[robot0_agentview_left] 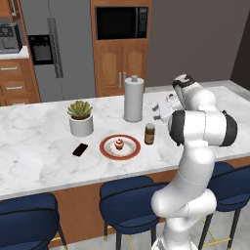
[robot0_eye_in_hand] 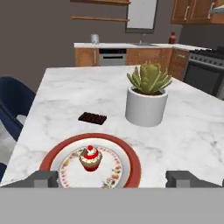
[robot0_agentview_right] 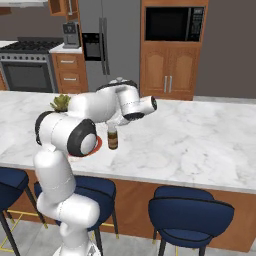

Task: Take the cinnamon bottle from the cabinet and place it on the dining table, next to the plate with the cupcake. Then take the chocolate from the dining counter and place it on the cupcake plate.

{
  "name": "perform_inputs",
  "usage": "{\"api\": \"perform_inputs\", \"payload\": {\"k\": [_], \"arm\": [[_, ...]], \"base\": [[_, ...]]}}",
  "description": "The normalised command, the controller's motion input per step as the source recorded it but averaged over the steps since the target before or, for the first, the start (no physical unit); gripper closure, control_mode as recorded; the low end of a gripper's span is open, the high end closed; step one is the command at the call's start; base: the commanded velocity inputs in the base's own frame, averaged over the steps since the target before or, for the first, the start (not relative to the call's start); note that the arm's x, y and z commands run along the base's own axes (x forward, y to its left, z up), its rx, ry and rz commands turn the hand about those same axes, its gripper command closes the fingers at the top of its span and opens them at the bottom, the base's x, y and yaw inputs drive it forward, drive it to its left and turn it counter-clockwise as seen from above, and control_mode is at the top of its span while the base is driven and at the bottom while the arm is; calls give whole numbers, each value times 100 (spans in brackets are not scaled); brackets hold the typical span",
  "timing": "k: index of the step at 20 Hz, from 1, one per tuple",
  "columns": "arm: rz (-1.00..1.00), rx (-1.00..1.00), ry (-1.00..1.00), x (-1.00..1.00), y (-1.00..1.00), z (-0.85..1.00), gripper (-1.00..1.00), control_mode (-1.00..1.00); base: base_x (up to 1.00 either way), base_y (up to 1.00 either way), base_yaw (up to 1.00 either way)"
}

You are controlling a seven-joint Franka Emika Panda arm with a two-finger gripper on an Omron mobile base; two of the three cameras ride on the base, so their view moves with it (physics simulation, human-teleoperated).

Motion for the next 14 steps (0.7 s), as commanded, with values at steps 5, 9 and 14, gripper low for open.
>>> {"api": "perform_inputs", "payload": {"k": [5,9,14], "arm": [[21,-25,0,-26,95,96,-100,-100],[46,-36,-1,-22,100,66,-100,-100],[51,-38,-1,-22,100,12,-100,-100]], "base": [[0,0,0],[0,0,0],[0,0,0]]}}
